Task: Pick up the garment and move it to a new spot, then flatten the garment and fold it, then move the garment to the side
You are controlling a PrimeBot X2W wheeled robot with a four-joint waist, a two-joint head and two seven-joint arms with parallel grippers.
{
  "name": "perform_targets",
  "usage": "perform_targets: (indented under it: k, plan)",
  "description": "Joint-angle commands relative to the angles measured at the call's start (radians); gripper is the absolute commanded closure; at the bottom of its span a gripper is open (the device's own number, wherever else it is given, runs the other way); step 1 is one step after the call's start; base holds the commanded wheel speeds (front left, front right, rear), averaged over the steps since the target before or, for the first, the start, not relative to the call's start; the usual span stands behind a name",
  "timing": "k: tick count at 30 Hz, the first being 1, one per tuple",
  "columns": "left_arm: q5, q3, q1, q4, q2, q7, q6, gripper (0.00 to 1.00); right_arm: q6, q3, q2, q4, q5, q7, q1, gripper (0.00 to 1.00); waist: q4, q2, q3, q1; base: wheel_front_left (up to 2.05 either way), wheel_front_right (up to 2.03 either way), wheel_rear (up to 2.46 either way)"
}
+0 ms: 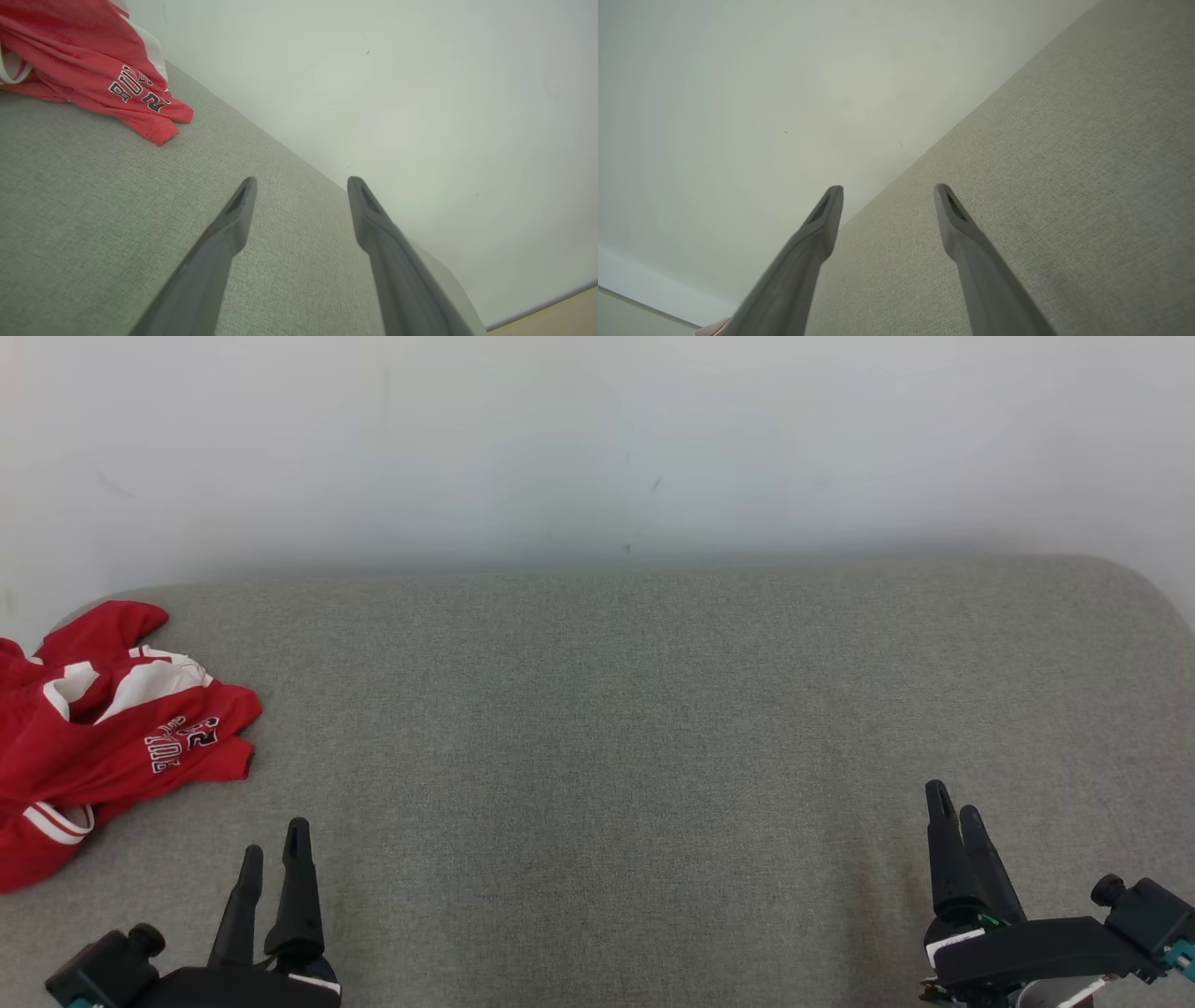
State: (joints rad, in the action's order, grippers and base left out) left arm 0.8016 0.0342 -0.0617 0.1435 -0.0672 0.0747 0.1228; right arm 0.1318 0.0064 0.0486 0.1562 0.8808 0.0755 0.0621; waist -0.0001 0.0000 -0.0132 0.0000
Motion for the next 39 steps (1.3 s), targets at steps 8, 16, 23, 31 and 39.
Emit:
perform_targets:
  k: [8, 16, 23, 31, 39]
  plan:
    - [-0.137, -0.018, 0.012, -0.038, -0.017, 0.033, -0.006, 0.00, -0.001, 0.020, 0.012, -0.032, -0.162, 0.033, 0.003, 0.00, 0.001, 0.0000, -0.001, 0.0000, 0.00, 0.00, 0.00]
    - [-0.233, -0.032, 0.016, -0.053, -0.029, 0.056, -0.007, 0.00, -0.001, 0.035, 0.011, -0.041, -0.272, 0.056, -0.003, 0.00, 0.003, 0.0000, -0.002, 0.0000, 0.00, 0.00, 0.00]
    - [-0.310, -0.040, 0.025, -0.064, -0.034, 0.076, -0.013, 0.00, -0.001, 0.042, 0.011, -0.048, -0.355, 0.075, -0.006, 0.00, 0.006, 0.0000, 0.001, 0.0000, 0.00, 0.00, 0.00]
    - [-0.379, -0.040, 0.034, -0.076, -0.038, 0.094, -0.018, 0.00, -0.001, 0.049, 0.010, -0.053, -0.434, 0.093, -0.013, 0.00, 0.007, 0.0000, 0.005, 0.0000, 0.00, 0.00, 0.00]
    - [-0.449, -0.040, 0.041, -0.090, -0.042, 0.112, -0.021, 0.00, -0.001, 0.050, 0.010, -0.060, -0.513, 0.113, -0.014, 0.00, 0.008, 0.0000, 0.008, 0.0000, 0.00, 0.00, 0.00]
